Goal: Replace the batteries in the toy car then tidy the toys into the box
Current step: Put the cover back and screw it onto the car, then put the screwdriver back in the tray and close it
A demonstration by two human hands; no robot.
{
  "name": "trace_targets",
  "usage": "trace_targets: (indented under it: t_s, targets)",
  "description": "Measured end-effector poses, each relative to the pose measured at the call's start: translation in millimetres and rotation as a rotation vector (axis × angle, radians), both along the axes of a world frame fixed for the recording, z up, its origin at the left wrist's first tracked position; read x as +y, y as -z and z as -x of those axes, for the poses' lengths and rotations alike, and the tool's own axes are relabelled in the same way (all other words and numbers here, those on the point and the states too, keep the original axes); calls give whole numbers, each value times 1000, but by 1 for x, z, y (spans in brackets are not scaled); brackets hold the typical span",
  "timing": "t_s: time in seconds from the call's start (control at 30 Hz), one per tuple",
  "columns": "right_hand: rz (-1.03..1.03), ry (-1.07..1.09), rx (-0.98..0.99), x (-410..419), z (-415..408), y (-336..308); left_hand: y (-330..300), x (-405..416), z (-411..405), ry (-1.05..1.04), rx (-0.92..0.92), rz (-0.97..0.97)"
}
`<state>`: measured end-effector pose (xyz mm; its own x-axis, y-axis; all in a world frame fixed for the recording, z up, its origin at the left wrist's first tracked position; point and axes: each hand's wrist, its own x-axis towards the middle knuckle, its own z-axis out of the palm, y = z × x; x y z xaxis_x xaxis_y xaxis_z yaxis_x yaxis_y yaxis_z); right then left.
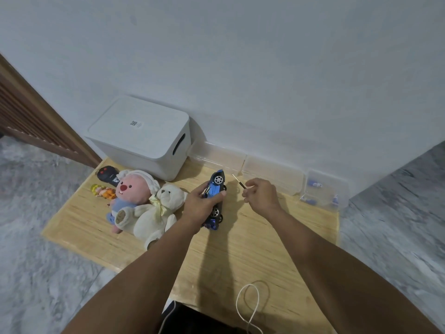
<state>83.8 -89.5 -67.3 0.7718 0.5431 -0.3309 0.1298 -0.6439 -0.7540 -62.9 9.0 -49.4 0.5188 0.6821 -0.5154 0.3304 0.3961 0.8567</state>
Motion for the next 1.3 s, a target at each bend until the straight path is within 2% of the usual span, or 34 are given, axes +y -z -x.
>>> trace_targets:
  t_s: [0.07, 0.1, 0.17, 0.23, 0.33, 0.53, 0.73, 0.87, 1.03, 1.13, 1.2, 1.3]
  targets:
    - [-45, 35, 31, 6, -2, -3, 2, -2, -1, 61, 67, -250]
    - [-61, 44, 38, 8, -3, -4, 3, -4, -2, 107, 156, -415]
    - [-75, 57, 49, 13, -4, -8, 5, -9, -3, 226, 457, -732]
    - [-86, 78, 59, 17, -5, -10, 4, -16, -5, 346, 699, -888]
    - [-95, 92, 71, 21, -7, -11, 4, -29, -9, 493, 849, -965]
    - [-91, 111, 92, 21, -12, -15, 21, -47, -12, 595, 955, -1062]
    - [-78, 124, 93, 21, -17, -14, 43, -48, -6, 450, 886, -1188]
    - [-95, 130, 140, 27, -17, -13, 39, -44, -5, 497, 844, -1180]
    - [-137, 189, 186, 39, -17, -10, 31, -31, -21, 304, 707, -1071]
    - [-155, 227, 230, 45, -18, -10, 19, -6, -40, 211, 513, -849]
    - [-134, 196, 255, 49, -18, -9, 9, 18, -57, 48, 341, -515]
    - [-93, 140, 263, 54, -16, -7, -7, 54, -76, -270, 114, 158]
